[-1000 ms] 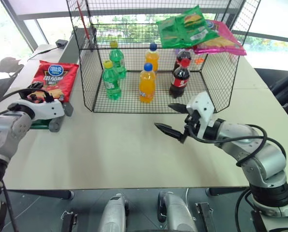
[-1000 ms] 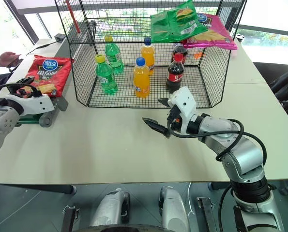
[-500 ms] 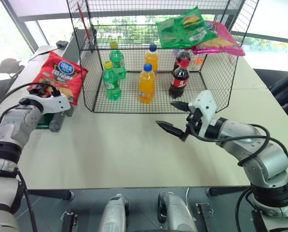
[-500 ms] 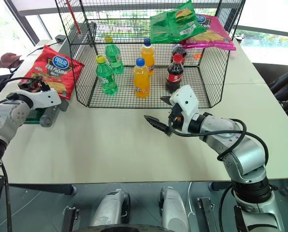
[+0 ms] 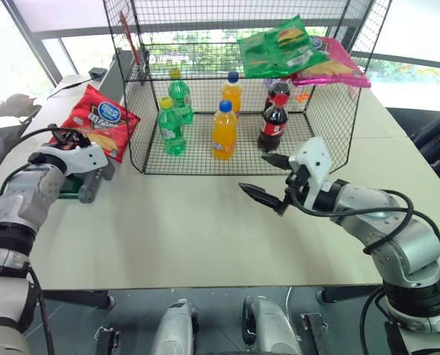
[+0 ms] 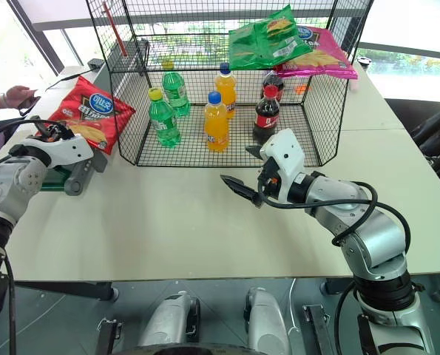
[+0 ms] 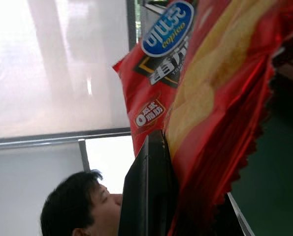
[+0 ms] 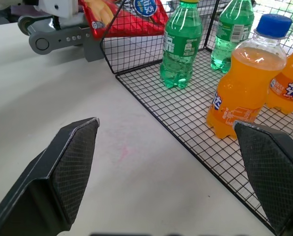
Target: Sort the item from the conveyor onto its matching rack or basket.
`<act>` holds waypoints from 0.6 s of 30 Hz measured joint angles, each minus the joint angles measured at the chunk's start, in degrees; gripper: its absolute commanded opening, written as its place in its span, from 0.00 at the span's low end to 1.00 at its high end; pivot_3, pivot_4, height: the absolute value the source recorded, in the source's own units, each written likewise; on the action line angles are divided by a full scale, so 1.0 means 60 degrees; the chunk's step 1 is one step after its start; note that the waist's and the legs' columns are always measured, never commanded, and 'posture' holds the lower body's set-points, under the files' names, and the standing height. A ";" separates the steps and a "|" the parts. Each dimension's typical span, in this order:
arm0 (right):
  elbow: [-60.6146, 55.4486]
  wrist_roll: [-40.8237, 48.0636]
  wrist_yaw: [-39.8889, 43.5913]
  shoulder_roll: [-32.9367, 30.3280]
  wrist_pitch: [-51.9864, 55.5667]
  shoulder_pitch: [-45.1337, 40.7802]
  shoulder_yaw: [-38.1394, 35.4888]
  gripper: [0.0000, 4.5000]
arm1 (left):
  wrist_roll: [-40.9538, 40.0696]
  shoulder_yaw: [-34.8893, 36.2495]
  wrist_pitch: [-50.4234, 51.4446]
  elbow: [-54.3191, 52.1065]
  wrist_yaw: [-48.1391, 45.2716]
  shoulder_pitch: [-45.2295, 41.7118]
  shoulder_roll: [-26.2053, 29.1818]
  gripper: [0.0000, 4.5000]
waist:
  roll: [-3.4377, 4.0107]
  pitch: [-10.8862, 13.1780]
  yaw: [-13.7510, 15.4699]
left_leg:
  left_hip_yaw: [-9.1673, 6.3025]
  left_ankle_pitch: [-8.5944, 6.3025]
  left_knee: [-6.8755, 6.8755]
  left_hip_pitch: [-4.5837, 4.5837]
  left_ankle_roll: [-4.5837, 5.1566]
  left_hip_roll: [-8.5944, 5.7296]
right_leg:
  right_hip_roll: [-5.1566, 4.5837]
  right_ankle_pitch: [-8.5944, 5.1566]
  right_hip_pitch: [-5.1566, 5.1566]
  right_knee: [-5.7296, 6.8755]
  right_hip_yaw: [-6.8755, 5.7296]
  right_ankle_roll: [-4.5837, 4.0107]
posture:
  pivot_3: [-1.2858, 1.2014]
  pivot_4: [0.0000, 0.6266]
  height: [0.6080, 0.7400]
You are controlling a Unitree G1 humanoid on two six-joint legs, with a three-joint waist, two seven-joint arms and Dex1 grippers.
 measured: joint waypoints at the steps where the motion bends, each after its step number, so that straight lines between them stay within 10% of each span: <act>1: 0.0011 -0.0010 0.0017 -0.0006 -0.0034 -0.0001 0.0009 1.00 | -0.0305 0.0416 0.0103 -0.0424 0.0117 0.0307 -0.0030 0.01 | -0.0018 0.0008 -0.0013 | 0.0000 0.0000 0.0000 -0.0008 0.0000 0.0003 | 0.0001 0.0011 -0.0006 -0.0004 0.0000 0.0006 | 0.52 0.24 1.00; 11: 0.1975 -0.0644 0.1099 -0.1296 -0.1199 -0.0751 -0.0456 1.00 | -0.4288 0.4946 0.2393 -0.5790 -0.0692 0.2395 -0.1003 0.01 | -0.0060 0.0014 -0.0004 | 0.0005 0.0000 0.0003 -0.0035 -0.0002 0.0006 | 0.0002 0.0006 -0.0028 -0.0009 0.0001 -0.0014 | 0.52 0.24 1.00; 18: 0.4264 -0.1012 0.2127 -0.1865 -0.2137 -0.2221 -0.0778 1.00 | -0.7132 0.5312 0.5032 -0.9953 -0.2328 0.2285 -0.1528 0.01 | -0.0074 0.0014 -0.0011 | 0.0005 0.0001 0.0005 -0.0028 -0.0001 0.0000 | 0.0010 0.0018 -0.0014 -0.0013 0.0004 0.0001 | 0.52 0.24 1.00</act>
